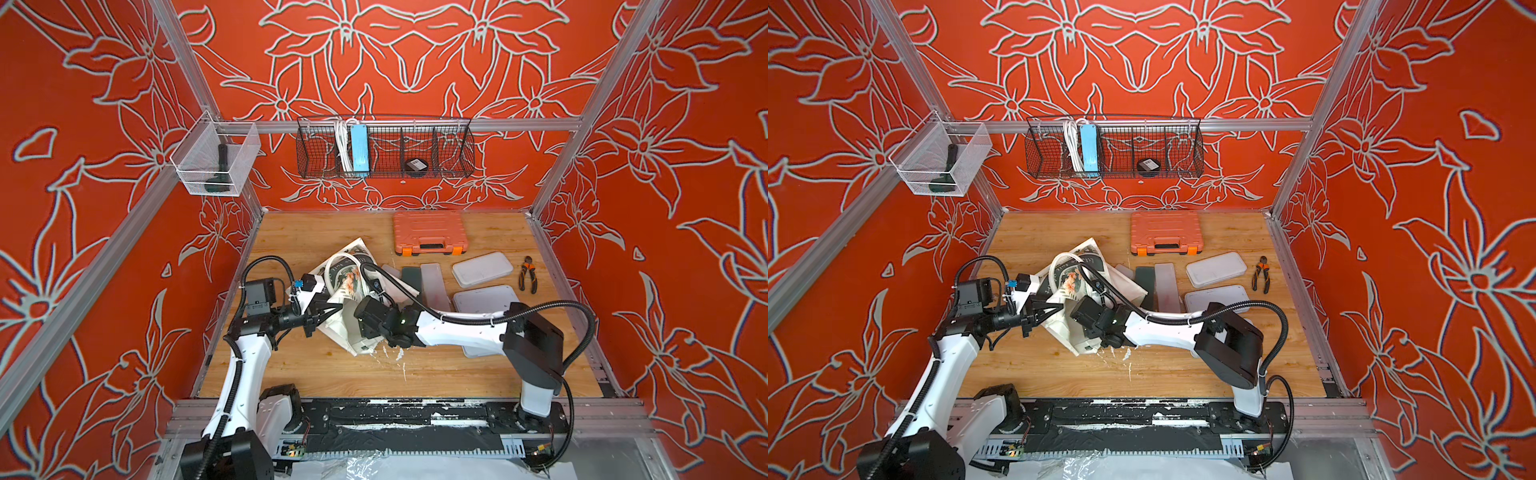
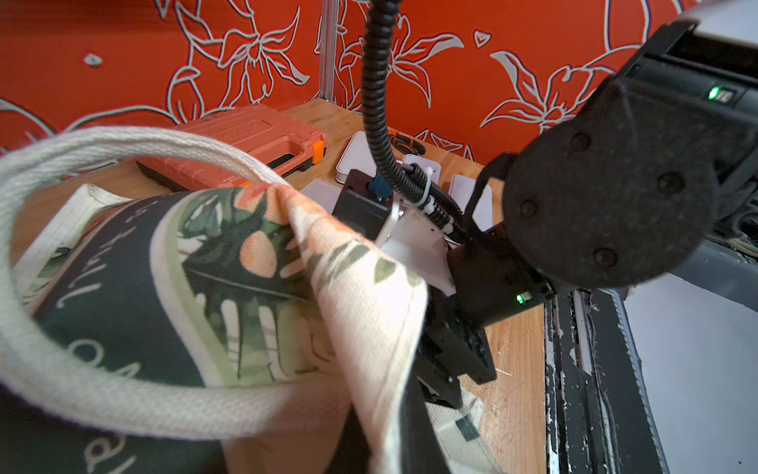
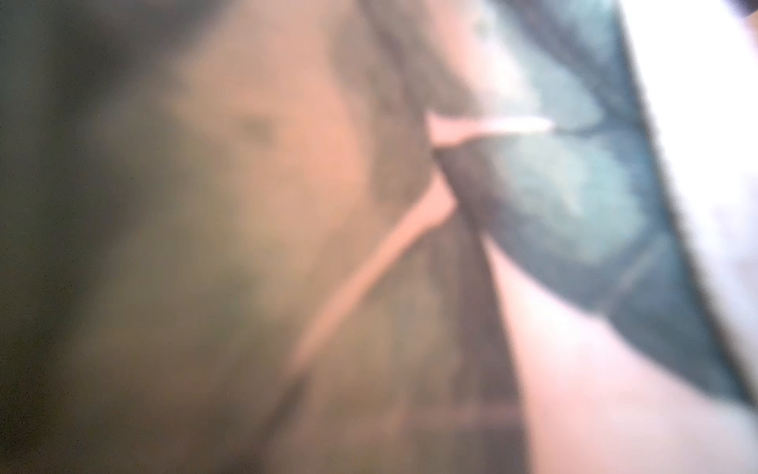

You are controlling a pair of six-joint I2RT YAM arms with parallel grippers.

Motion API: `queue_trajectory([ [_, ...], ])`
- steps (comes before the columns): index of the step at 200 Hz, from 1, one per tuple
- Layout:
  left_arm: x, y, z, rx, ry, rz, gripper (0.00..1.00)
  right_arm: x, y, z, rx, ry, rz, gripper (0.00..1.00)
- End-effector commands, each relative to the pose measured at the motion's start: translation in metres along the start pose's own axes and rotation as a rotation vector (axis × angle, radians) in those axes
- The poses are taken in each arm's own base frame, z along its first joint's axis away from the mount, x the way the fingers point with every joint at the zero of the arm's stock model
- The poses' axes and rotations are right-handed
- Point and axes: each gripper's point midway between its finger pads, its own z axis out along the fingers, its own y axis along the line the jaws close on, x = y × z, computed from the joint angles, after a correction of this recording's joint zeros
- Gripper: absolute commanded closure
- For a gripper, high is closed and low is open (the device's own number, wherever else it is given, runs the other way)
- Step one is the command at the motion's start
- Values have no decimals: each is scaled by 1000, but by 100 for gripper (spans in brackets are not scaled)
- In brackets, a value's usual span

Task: Take out the pencil case from the canvas bag
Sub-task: Pick up the pencil case from the canvas bag.

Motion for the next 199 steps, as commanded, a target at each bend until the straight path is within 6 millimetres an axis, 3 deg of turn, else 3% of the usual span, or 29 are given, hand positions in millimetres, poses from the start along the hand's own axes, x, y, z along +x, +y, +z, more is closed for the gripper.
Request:
queue_trajectory([
  [1,-7,-9,0,39,-31,3,100,-13,15,-18,-108,-63,-22,38],
  [71,-12,-5,0,35,-43,-40,100,-18,19,-43,-204,-108,-73,38],
  [120,-20,0,0,24,-58,-78,100,-25,6,-67,-216,-152,-92,37],
  [161,-28,35,-2,-138,-68,-215,100,-30,-14,-85,-181,-200,-75,36],
  [199,-43,43,-7,-188,-77,-201,100,-34,-21,-101,-186,-224,-71,36],
])
